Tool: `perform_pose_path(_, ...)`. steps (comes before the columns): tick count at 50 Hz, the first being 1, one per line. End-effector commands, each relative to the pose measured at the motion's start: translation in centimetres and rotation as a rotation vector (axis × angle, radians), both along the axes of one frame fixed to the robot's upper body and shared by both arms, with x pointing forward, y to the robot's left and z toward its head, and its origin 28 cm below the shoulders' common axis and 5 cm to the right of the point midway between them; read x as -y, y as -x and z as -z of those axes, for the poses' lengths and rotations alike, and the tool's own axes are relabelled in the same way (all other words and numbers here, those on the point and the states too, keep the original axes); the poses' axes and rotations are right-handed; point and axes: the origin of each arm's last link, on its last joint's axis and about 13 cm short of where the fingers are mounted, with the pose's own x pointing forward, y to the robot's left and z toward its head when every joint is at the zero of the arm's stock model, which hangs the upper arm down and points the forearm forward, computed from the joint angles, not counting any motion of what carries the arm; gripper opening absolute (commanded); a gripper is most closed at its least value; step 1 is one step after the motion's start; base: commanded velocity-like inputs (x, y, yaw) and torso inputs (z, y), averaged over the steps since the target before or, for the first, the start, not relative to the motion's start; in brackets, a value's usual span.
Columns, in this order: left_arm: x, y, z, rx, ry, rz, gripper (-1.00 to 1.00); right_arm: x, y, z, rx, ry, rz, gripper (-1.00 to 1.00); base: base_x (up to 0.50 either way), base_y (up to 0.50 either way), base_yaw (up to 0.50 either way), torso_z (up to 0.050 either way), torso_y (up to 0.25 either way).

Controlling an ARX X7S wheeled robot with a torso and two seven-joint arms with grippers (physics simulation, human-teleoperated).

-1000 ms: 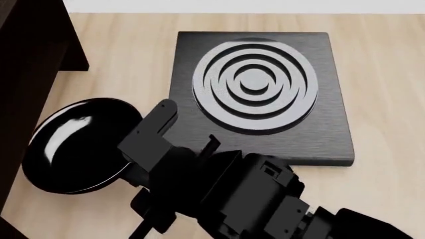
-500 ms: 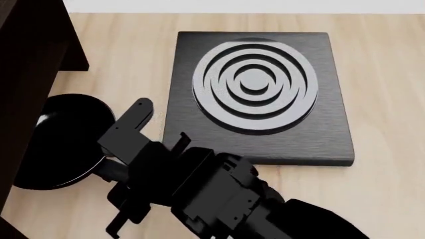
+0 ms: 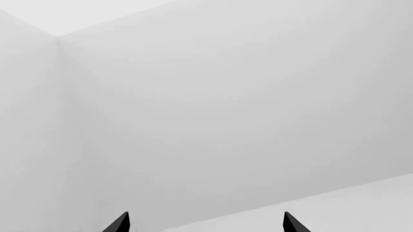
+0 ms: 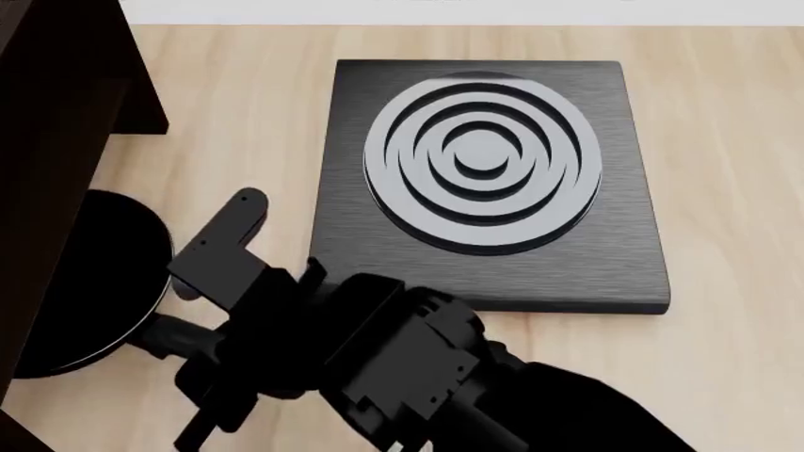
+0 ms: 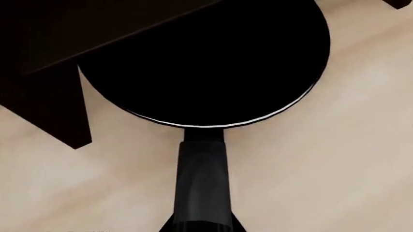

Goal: Put the frying pan under the cabinet shelf.

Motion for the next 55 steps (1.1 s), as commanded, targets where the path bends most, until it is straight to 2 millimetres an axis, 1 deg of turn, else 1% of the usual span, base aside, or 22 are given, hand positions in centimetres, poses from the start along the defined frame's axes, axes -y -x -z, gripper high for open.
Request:
perform_pose_path(1, -1.0, -1.3, 0.3, -0.018, -0.01, -0.046, 1.0, -1.2, -0.1, -2.0, 0.002, -0.105, -0.078, -1.0, 0.0, 0.0, 0.0, 0.0, 0.0)
perform_pose_path(9, -1.9, -3.1, 1.4, -0.031, -0.003, -0.089, 1.0, -1.2, -0.1, -2.0, 0.002, -0.105, -0.078, -1.0, 0.0, 0.0, 0.0, 0.001, 0.001)
perform_pose_path(14, -2.1, -4.3, 2.5, -0.064, 0.003, -0.118, 1.0, -1.2, -0.1, -2.0, 0.002, -0.105, -0.078, -1.0, 0.0, 0.0, 0.0, 0.0, 0.002)
perform_pose_path(15, -2.2, -4.5, 2.7, -0.07, 0.006, -0.122, 1.0, -1.2, -0.1, -2.0, 0.002, -0.105, -0.078, 1.0, 0.0, 0.0, 0.0, 0.0, 0.0)
perform_pose_path(20, -2.0, -4.3, 3.3, -0.076, 0.019, -0.108, 1.0, -1.2, -0.1, -2.0, 0.002, -0.105, -0.078, 1.0, 0.0, 0.0, 0.0, 0.0, 0.0)
perform_pose_path(25, -1.5, -4.3, 4.0, -0.085, 0.04, -0.064, 1.0, -1.2, -0.1, -2.0, 0.002, -0.105, -0.078, 1.0, 0.0, 0.0, 0.0, 0.0, 0.0)
perform_pose_path(29, -1.1, -4.2, 4.1, -0.086, 0.045, -0.042, 1.0, -1.2, -0.1, -2.0, 0.002, -0.105, -0.078, 1.0, 0.0, 0.0, 0.0, 0.0, 0.0)
perform_pose_path(38, -0.6, -3.2, 3.6, -0.085, 0.05, -0.018, 1.0, -1.2, -0.1, -2.0, 0.002, -0.105, -0.078, 1.0, 0.0, 0.0, 0.0, 0.0, 0.0)
perform_pose_path(39, -0.6, -3.1, 3.5, -0.084, 0.05, -0.018, 1.0, -0.3, -2.2, -6.4, 0.118, -0.283, -0.005, 1.0, 0.0, 0.0, 0.0, 0.0, 0.0)
perform_pose_path(40, -0.5, -3.0, 3.4, -0.085, 0.054, -0.015, 1.0, -1.1, -2.2, -7.3, 0.147, -0.485, -0.001, 1.0, 0.0, 0.0, 0.0, 0.0, 0.0)
perform_pose_path(43, -0.5, -2.9, 3.3, -0.083, 0.055, -0.007, 1.0, -1.1, -2.3, -7.7, 0.2, -0.487, 0.005, 1.0, 0.0, 0.0, 0.0, 0.0, 0.0)
perform_pose_path(55, -0.3, -2.2, 3.3, -0.079, 0.064, 0.007, 1.0, -1.5, -2.1, -8.8, 0.263, -0.446, -0.007, 1.0, 0.0, 0.0, 0.0, 0.0, 0.0)
